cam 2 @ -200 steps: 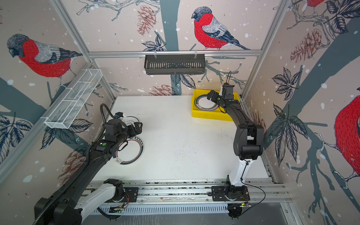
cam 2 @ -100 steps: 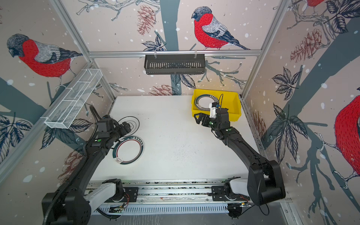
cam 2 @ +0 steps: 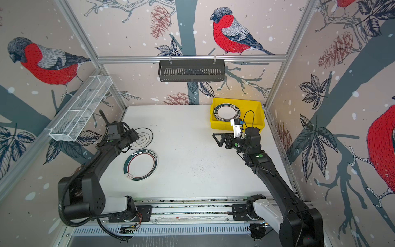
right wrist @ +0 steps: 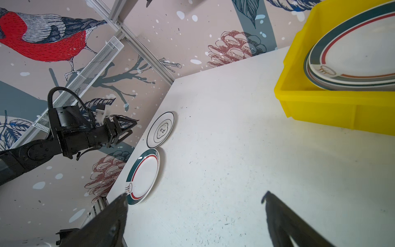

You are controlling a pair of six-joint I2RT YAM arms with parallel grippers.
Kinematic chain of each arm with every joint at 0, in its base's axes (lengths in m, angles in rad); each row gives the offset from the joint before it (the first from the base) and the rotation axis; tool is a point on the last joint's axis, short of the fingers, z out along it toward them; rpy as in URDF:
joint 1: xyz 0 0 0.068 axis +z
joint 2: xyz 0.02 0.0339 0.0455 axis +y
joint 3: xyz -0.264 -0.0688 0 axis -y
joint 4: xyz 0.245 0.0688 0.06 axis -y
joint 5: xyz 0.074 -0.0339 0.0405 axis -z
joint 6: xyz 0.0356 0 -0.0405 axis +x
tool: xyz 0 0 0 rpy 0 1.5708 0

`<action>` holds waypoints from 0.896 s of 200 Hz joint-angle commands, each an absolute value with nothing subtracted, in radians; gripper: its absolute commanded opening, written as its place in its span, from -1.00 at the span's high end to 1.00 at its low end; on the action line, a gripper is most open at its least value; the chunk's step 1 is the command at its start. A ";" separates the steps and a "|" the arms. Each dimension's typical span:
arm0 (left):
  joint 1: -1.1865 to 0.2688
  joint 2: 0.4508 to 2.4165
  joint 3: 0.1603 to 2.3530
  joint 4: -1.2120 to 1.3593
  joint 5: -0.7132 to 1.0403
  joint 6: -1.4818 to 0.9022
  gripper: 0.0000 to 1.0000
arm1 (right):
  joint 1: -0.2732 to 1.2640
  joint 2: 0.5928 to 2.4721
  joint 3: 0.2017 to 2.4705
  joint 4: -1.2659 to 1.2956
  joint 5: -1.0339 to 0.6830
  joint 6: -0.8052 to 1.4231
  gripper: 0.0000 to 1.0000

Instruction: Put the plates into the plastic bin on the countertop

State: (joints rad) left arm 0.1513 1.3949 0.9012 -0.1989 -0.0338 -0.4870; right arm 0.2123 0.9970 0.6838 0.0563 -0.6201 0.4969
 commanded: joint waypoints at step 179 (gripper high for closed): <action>0.164 1.826 1.149 -0.336 -0.305 -0.332 -0.30 | 0.173 0.867 0.717 -0.102 -0.564 0.397 -0.98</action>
